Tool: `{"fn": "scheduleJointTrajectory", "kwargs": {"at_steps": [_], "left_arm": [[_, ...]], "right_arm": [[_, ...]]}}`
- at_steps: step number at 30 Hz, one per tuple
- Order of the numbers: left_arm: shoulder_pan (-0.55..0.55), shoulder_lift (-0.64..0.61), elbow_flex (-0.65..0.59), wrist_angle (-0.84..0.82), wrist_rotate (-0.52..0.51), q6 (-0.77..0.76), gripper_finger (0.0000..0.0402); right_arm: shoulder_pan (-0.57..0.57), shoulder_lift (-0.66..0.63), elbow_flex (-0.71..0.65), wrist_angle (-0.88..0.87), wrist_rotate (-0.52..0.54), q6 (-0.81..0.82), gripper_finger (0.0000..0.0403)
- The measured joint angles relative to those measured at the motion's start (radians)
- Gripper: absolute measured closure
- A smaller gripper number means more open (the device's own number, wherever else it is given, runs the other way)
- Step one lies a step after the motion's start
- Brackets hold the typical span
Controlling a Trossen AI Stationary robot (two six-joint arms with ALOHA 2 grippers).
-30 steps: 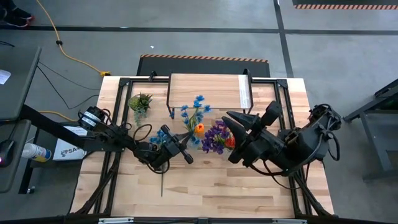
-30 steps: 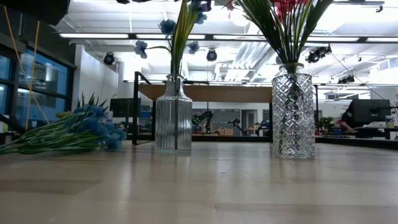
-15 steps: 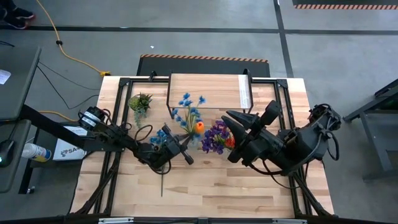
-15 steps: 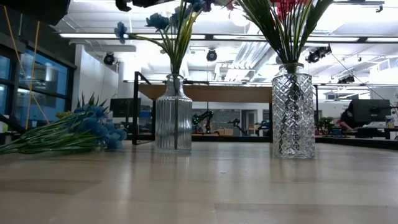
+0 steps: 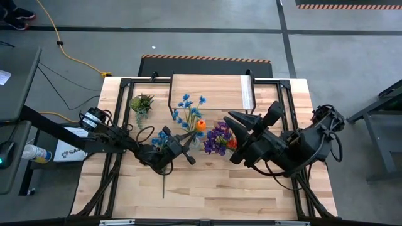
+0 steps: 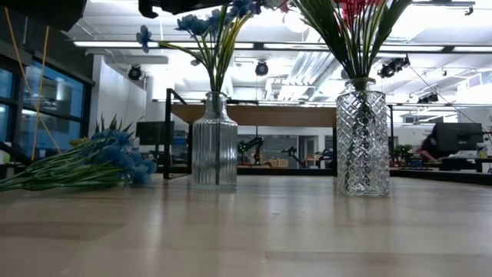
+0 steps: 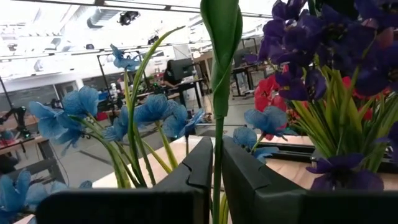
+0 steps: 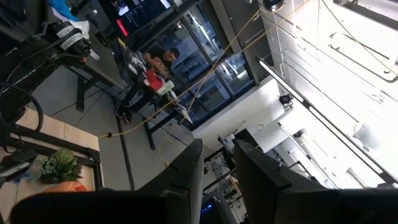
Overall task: Pick and place flowers into a vace then onto a shelf
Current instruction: Put the orange flower into the left transparent flower vase
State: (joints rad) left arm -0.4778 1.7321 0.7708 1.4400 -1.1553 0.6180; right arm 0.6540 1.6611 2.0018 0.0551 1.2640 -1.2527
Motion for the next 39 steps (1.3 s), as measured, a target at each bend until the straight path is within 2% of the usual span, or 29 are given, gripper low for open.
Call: {"fn": "scheduleJointTrajectory", "kwargs": {"at_steps": [20, 31, 39], "left_arm": [[0.0, 0.0, 0.0, -0.006, -0.06, -0.054, 0.0335], [0.0, -0.001, 0.0, -0.09, -0.054, -0.156, 0.0334], [0.0, -0.001, 0.0, -0.115, -0.057, -0.207, 0.0291]], "right_arm": [[0.0, 0.0, 0.0, 0.0, 0.0, 0.001, 0.032], [0.0, 0.0, 0.0, 0.0, 0.0, 0.001, 0.032], [0.0, 0.0, 0.0, 0.0, 0.0, 0.001, 0.032]]}}
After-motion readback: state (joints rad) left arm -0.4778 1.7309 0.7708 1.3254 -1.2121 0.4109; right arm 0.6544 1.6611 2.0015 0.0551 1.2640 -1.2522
